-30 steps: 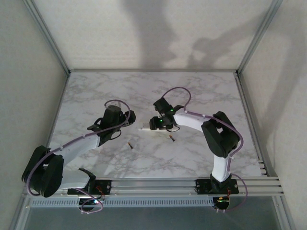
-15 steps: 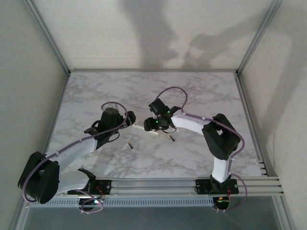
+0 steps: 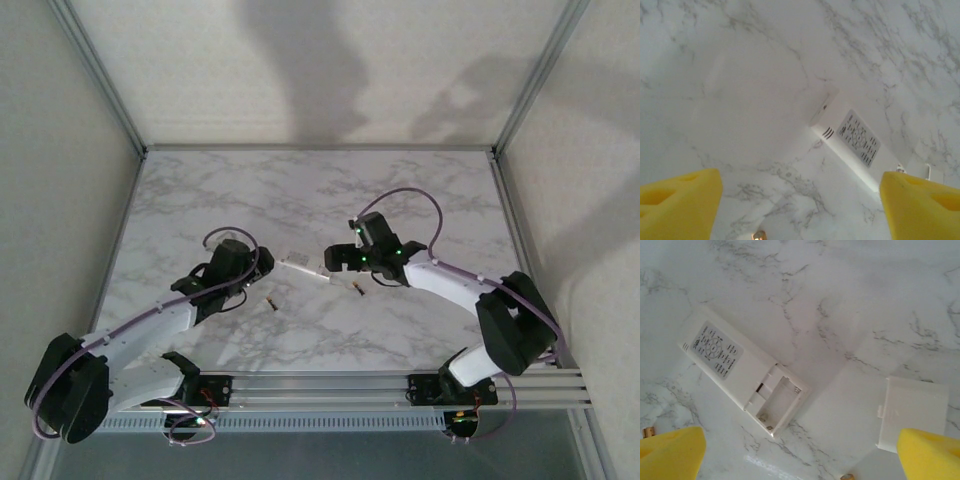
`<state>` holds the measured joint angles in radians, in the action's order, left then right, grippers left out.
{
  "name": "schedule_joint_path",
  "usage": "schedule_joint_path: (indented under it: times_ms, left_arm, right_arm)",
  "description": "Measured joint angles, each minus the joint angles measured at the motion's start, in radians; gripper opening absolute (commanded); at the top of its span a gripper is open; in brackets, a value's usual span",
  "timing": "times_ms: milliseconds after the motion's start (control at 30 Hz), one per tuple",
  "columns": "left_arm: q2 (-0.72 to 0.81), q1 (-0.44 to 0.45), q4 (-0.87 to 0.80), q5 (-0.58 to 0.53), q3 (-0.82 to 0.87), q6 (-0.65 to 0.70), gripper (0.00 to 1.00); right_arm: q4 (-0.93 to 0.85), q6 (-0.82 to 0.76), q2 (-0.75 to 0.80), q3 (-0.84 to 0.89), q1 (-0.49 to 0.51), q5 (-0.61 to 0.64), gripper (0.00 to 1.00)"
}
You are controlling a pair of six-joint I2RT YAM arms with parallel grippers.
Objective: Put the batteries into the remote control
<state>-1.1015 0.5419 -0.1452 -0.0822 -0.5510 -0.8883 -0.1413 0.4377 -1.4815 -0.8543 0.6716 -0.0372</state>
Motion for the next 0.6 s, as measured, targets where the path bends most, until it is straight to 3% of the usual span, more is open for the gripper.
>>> schedule_joint_path:
  times_ms: [233, 600]
  left_arm:
    - [-0.014, 0.122, -0.076, -0.047, 0.002, -0.136, 0.60]
    - [-0.151, 0.224, -0.108, -0.051, 0.013, -0.297, 0.44]
  right_arm:
    - [0.085, 0.016, 0.098, 0.080, -0.002, 0.011, 0.99]
    - [0.101, 0.047, 0.159, 0.096, -0.008, 0.018, 0.99]
